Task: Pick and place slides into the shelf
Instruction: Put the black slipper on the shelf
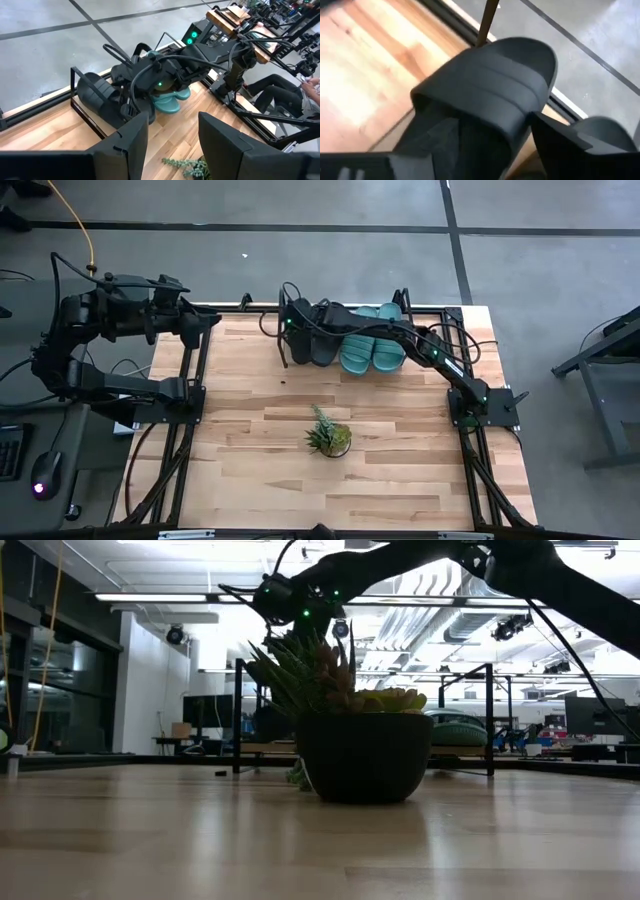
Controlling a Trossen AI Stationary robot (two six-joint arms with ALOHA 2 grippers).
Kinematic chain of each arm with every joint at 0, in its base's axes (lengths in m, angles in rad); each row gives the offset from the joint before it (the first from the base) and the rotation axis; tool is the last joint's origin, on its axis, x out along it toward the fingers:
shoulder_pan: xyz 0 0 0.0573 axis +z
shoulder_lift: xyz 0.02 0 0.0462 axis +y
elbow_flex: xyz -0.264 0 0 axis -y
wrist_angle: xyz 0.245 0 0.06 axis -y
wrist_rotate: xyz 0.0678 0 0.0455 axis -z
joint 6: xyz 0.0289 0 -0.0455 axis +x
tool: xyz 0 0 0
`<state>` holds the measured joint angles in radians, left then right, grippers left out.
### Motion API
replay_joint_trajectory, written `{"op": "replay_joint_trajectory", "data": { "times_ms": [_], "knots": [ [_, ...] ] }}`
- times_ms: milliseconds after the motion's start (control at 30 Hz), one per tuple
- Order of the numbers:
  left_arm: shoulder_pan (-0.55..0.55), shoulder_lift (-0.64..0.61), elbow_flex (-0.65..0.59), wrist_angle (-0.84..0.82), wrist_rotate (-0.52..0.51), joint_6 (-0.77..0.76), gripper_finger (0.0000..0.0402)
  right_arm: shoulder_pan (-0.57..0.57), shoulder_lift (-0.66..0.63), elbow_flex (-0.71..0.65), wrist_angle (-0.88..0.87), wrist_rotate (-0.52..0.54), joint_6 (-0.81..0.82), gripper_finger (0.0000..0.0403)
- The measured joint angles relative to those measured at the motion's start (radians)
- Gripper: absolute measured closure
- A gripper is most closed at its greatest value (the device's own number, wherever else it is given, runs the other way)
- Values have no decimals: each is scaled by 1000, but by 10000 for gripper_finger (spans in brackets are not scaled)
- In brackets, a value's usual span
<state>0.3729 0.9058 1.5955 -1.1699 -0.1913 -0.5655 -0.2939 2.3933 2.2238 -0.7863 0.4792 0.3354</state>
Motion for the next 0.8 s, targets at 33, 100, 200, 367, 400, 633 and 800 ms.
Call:
{"op": "replay_joint_trajectory", "data": {
  "times_ms": [33,100,200,367,400,633,800],
  "knots": [
    [0,0,0,0,0,0,245,3,-1,0,-16,-1,3,175],
    [0,0,0,0,0,0,245,10,-10,0,-65,6,5,169],
    [0,0,0,0,0,9,245,16,-29,0,-123,33,4,167],
    [0,0,0,-1,-5,19,245,14,-67,0,-147,35,38,166],
    [0,0,0,0,-5,19,245,14,-72,1,-146,35,48,166],
    [0,0,0,0,-11,19,245,13,-86,2,-266,18,45,166],
    [0,0,0,-1,-11,19,245,8,-88,2,-328,23,30,166]
  ]
}}
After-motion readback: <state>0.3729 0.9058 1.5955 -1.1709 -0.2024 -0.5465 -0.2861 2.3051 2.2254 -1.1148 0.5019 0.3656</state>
